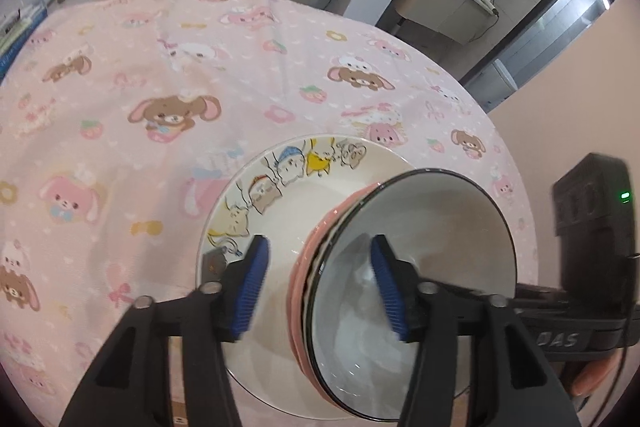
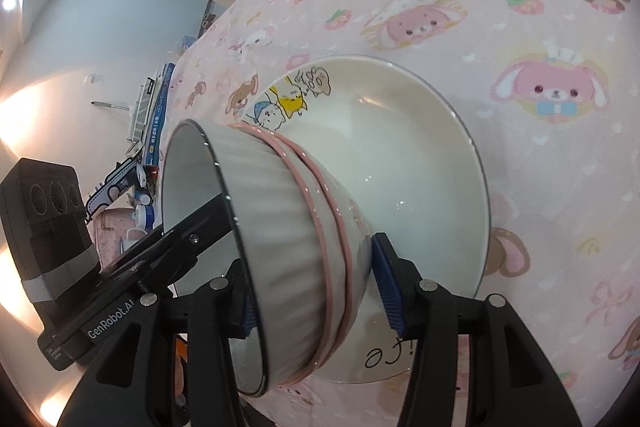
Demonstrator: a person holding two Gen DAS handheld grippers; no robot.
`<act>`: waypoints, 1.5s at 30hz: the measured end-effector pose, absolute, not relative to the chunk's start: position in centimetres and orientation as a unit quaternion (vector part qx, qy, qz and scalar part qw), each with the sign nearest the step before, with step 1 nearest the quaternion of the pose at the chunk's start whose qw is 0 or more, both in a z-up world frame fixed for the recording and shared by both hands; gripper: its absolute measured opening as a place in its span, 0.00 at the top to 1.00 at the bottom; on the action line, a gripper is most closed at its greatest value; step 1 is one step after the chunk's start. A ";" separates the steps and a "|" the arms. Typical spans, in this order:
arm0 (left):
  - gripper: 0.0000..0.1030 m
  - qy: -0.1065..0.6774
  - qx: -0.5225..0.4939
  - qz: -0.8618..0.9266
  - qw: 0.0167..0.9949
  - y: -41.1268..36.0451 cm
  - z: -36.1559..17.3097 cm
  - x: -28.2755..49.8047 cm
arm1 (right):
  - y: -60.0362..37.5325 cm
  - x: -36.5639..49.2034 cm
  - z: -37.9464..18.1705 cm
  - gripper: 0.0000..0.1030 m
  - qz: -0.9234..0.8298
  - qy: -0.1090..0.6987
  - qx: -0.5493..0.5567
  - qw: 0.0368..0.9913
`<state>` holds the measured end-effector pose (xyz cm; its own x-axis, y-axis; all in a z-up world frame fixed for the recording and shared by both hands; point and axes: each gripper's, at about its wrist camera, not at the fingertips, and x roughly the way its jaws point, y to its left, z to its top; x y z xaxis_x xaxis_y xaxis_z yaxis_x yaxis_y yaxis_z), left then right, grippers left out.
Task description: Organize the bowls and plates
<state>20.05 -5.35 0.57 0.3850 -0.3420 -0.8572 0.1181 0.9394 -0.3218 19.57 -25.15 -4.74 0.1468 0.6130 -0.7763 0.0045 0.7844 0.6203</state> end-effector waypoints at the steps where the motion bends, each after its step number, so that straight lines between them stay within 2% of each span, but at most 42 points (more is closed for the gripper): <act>1: 0.41 0.533 -0.102 -0.137 0.829 -5.3 0.6 20.0 | -25.2 19.6 -4.3 0.52 0.211 0.612 0.246 0.721; 4: 0.40 0.520 -0.100 -0.139 0.837 -5.3 1.1 19.6 | -25.2 19.6 -2.9 0.52 0.213 0.596 0.227 0.740; 7: 0.34 0.502 -0.067 -0.115 0.855 -5.7 1.7 19.2 | -25.0 19.6 -2.5 0.53 0.213 0.596 0.208 0.745; 15: 0.34 0.420 -0.055 -0.095 0.901 -4.5 4.8 17.3 | -25.4 18.7 -1.3 0.53 0.184 0.567 0.186 0.781; 19: 0.32 0.287 -0.041 -0.062 0.955 -3.6 8.1 13.9 | -25.7 17.1 2.0 0.53 0.172 0.510 0.149 0.829; 21: 0.25 0.227 -0.041 -0.055 0.971 -3.1 9.8 11.9 | -25.9 16.2 3.9 0.52 0.166 0.474 0.136 0.854; 24: 0.22 0.163 -0.036 -0.056 0.984 -2.8 11.8 9.0 | -26.2 14.5 6.2 0.49 0.193 0.441 0.143 0.865; 26: 0.17 0.128 -0.019 -0.062 0.990 -3.0 12.8 7.1 | -26.3 12.9 7.8 0.45 0.191 0.404 0.137 0.884; 29: 0.15 0.070 -0.003 -0.071 0.995 -3.0 13.9 4.0 | -25.9 9.8 10.5 0.29 0.171 0.316 0.095 0.928; 31: 0.12 0.035 0.005 -0.064 0.997 -3.1 14.6 2.1 | -25.9 7.4 12.0 0.11 0.178 0.241 0.084 0.950; 33: 0.09 0.023 -0.001 -0.069 0.997 -2.7 15.2 0.5 | -25.9 5.6 12.9 0.02 0.180 0.184 0.076 0.963; 37: 0.07 0.008 -0.026 -0.074 0.997 -1.5 15.4 -1.8 | -25.3 2.0 14.2 0.00 0.147 0.096 0.021 0.984; 38: 0.04 -0.007 -0.029 -0.068 0.997 -1.2 15.4 -2.7 | -25.2 1.2 14.3 0.00 0.141 0.082 0.009 0.987; 39: 0.00 -0.019 -0.026 -0.064 0.997 -1.0 15.4 -3.3 | -25.1 0.7 14.3 0.00 0.141 0.072 0.007 0.987; 45: 0.00 -0.066 0.029 -0.040 0.997 -1.3 14.8 -7.0 | -25.3 -1.6 13.9 0.00 0.165 0.050 0.051 0.984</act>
<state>-7.04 -1.26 14.83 0.9879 -0.0840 0.1301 0.0763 0.9951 0.0630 -1.63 -25.30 13.87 0.9405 0.3296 -0.0825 -0.3194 0.9405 0.1161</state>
